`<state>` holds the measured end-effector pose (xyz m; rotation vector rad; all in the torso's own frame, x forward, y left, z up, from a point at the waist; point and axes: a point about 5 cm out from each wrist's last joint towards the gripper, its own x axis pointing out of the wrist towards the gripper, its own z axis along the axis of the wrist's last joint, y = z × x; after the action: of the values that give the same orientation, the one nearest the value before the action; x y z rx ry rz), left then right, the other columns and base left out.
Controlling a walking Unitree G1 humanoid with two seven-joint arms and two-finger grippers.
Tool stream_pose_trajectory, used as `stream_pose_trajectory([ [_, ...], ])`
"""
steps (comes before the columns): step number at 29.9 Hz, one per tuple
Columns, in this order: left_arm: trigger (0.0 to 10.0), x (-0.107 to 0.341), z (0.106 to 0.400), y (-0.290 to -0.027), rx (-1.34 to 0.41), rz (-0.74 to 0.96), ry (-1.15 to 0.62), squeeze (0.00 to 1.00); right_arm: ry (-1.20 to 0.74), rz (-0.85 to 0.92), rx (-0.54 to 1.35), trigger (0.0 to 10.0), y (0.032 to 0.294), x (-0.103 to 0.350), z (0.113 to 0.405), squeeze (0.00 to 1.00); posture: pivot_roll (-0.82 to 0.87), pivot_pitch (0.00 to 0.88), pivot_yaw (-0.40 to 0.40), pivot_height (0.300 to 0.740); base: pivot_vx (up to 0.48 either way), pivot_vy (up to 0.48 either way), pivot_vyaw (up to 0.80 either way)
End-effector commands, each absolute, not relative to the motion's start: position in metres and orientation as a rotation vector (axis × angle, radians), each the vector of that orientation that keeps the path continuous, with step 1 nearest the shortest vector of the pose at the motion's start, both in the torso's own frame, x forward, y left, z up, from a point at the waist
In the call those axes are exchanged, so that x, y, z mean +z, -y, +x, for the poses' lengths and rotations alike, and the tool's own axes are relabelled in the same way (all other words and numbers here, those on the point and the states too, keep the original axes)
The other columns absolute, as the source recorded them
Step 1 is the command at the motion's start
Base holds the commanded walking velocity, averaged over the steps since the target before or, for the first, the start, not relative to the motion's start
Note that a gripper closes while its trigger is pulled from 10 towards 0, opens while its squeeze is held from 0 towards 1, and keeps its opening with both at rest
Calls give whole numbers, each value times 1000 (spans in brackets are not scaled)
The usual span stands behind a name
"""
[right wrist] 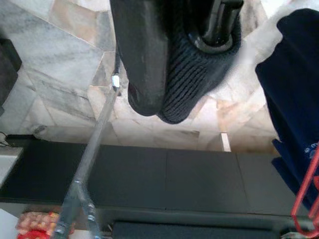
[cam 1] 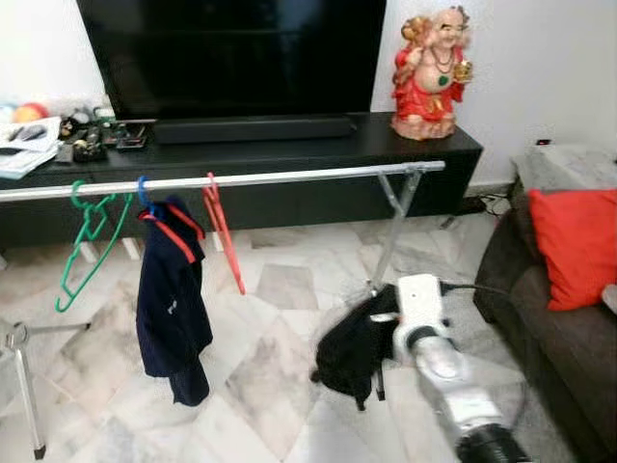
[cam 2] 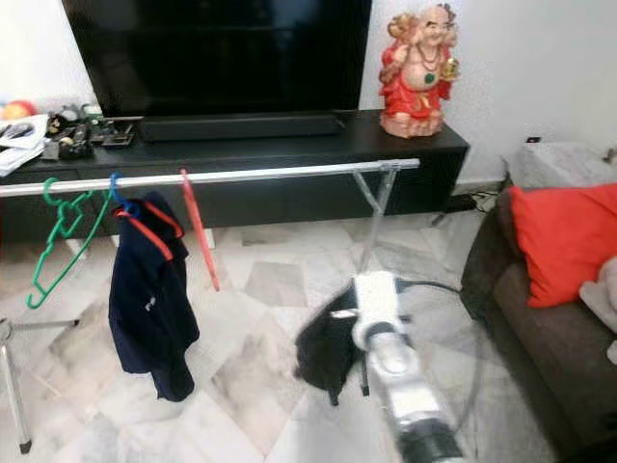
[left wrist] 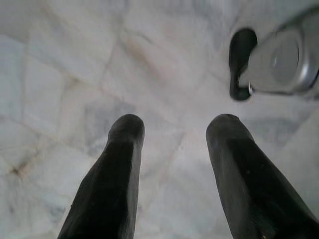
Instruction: Hang hanger
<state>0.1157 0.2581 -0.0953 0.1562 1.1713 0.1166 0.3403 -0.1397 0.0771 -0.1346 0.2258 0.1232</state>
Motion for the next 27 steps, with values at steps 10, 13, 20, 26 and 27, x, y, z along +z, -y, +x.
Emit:
stream_pose_trajectory([
  [10, 10000, -97, 115, -253, 130, 125, -1156, 0, -584, -22, -102, 10000, 203, -6, 288, 0, 85, 0, -7, 740, 0, 0, 0],
  [13, 10000, -97, 115, -253, 132, 125, -1155, 0, -666, -30, -125, 10000, 206, -24, 269, 0, 91, 0, -9, 740, 0, 0, 0],
  [20, 10000, -97, 113, -253, 131, 130, -1161, 0, -831, 15, -182, 10000, 208, -60, 221, 0, 94, 0, -2, 740, 0, 0, 0],
  [26, 10000, -97, 110, -255, 124, 141, -1166, 0, -958, 50, -232, 10000, 209, -82, 181, 0, 90, 0, 12, 740, 0, 0, 0],
  [27, 10000, -97, 110, -256, 123, 142, -1166, 0, -975, 56, -240, 10000, 209, -85, 174, 0, 90, 0, 13, 740, 0, 0, 0],
])
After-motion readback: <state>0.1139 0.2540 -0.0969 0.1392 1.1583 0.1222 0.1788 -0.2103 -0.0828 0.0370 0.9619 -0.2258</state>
